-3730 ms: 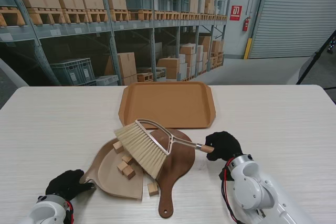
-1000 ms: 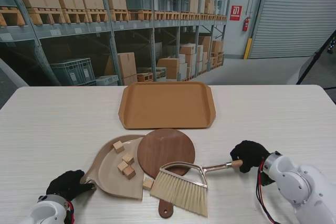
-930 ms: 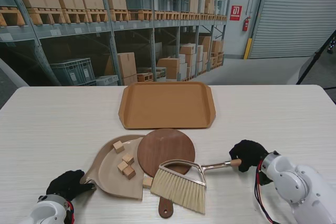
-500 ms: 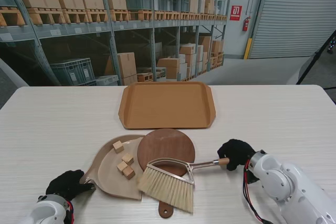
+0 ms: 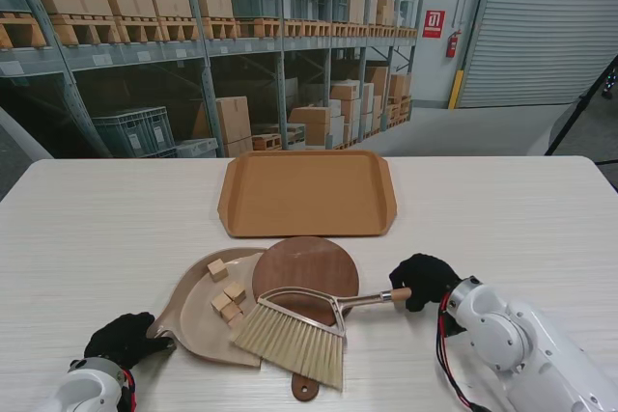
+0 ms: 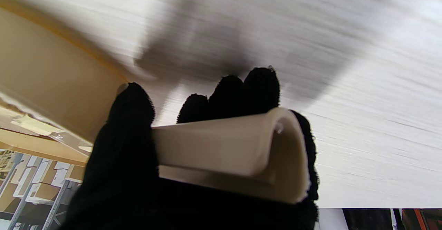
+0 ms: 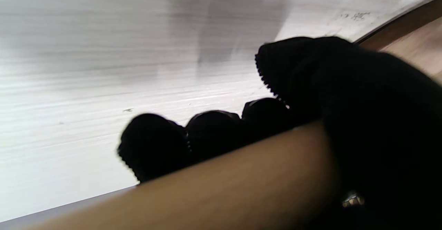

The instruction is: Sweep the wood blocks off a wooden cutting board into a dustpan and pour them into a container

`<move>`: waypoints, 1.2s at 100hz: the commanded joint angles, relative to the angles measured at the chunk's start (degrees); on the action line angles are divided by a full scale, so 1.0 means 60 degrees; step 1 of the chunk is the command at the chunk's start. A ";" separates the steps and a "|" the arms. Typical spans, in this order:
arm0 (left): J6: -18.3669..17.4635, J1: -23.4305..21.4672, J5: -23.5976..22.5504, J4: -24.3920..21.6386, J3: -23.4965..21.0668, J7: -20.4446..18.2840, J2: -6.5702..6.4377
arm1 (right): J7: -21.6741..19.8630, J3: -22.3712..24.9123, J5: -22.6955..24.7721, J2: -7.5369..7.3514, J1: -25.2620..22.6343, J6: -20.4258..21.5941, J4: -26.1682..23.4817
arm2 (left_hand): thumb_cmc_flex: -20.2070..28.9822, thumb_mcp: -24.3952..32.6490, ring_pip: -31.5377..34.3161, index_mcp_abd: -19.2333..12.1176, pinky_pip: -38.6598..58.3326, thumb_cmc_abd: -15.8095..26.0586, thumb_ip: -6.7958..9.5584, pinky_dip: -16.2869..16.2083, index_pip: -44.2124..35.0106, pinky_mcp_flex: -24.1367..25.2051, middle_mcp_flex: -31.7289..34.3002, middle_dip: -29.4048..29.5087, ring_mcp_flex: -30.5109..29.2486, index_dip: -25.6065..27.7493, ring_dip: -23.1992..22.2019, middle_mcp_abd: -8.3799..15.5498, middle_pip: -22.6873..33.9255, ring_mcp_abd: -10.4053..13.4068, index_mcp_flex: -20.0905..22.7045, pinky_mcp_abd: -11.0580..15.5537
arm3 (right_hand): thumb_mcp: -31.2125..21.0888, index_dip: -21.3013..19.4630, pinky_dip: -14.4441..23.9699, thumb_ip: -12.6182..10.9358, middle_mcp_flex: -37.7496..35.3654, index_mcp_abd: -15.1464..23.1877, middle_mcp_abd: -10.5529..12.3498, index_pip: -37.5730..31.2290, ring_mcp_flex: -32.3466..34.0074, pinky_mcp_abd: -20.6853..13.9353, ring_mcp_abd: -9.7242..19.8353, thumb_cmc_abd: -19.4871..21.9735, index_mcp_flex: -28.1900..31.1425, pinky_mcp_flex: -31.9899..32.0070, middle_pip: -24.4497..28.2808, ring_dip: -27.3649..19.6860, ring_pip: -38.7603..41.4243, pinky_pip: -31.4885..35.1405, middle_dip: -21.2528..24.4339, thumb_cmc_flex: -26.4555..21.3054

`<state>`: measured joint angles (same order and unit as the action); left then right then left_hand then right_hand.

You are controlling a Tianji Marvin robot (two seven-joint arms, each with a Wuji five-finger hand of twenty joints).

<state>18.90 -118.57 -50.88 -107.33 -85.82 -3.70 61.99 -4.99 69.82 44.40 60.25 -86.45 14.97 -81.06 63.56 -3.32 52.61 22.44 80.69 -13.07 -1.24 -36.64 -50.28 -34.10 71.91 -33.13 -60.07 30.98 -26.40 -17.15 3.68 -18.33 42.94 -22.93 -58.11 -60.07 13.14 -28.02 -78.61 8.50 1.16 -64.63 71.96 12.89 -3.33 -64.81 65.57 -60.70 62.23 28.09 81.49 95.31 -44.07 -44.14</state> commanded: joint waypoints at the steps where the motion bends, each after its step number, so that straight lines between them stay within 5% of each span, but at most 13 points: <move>1: 0.0000 -0.0055 0.0004 -0.0021 0.0008 -0.0183 0.0028 | -0.0051 0.0153 0.0028 0.0004 -0.0207 -0.0139 -0.0210 | 0.0931 0.0639 0.0201 -0.0732 0.0121 0.0763 -0.0007 0.0152 -0.0510 0.0226 0.0376 -0.0054 -0.0624 -0.0049 -0.0101 0.2438 0.8874 0.1368 0.0844 0.0321 | -0.5307 0.0014 -0.0005 -0.0044 -0.0722 0.1592 0.0417 -0.1108 0.0401 0.0022 0.0537 0.0646 0.1658 -0.0323 0.0461 -0.0013 0.0362 0.0770 -0.0069 -0.1097; 45: -0.0014 -0.0056 -0.0016 -0.0018 0.0001 -0.0166 0.0029 | 0.0410 0.1278 0.0485 0.0098 -0.0858 -0.1195 -0.0776 | 0.0919 0.0631 0.0200 -0.0734 0.0124 0.0775 -0.0007 0.0150 -0.0513 0.0223 0.0381 -0.0052 -0.0626 -0.0048 -0.0099 0.2444 0.8873 0.1368 0.0852 0.0332 | -0.5307 0.0019 -0.0045 -0.0041 -0.0724 0.1524 0.0363 -0.1078 0.0400 0.0119 0.0450 0.0702 0.1661 -0.0316 0.0440 -0.0031 0.0342 0.0744 -0.0093 -0.1116; 94: 0.0016 -0.0010 -0.0029 -0.0043 0.0015 -0.0249 0.0017 | 0.1404 0.1683 0.0995 0.0274 -0.0979 -0.3520 -0.0491 | 0.0923 0.0627 0.0204 -0.0728 0.0126 0.0789 -0.0009 0.0149 -0.0520 0.0217 0.0382 -0.0055 -0.0633 -0.0046 -0.0100 0.2447 0.8878 0.1383 0.0850 0.0329 | -0.5307 -0.0001 -0.0127 -0.0145 -0.0731 0.1404 0.0266 -0.1134 0.0400 0.0268 0.0371 0.0820 0.1678 -0.0383 0.0511 -0.0041 0.0435 0.0831 -0.0102 -0.1170; 120: 0.0005 0.0015 -0.0032 -0.0046 0.0021 -0.0278 0.0012 | 0.1689 0.2042 0.1292 0.0291 -0.1075 -0.4161 -0.0227 | 0.0926 0.0625 0.0204 -0.0724 0.0125 0.0795 -0.0008 0.0148 -0.0514 0.0222 0.0376 -0.0055 -0.0624 -0.0047 -0.0099 0.2441 0.8878 0.1375 0.0852 0.0321 | -0.5307 0.0004 -0.0176 -0.0099 -0.0726 0.1344 0.0225 -0.1143 0.0397 0.0322 0.0292 0.0983 0.1683 -0.0381 0.0518 -0.0080 0.0447 0.0858 -0.0092 -0.1198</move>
<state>18.90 -118.38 -50.99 -107.34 -85.83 -4.16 61.96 5.50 81.40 51.73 62.20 -92.20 -9.25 -83.05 63.56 -3.32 52.62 22.43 80.69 -13.07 -1.24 -36.64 -50.40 -34.05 71.91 -33.13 -60.07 30.98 -26.40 -17.15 3.81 -18.33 42.94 -22.93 -58.55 -60.20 12.92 -27.92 -78.62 9.66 1.18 -64.65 71.96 12.92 -3.32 -64.81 66.08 -60.73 62.24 28.03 81.49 95.31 -44.07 -44.65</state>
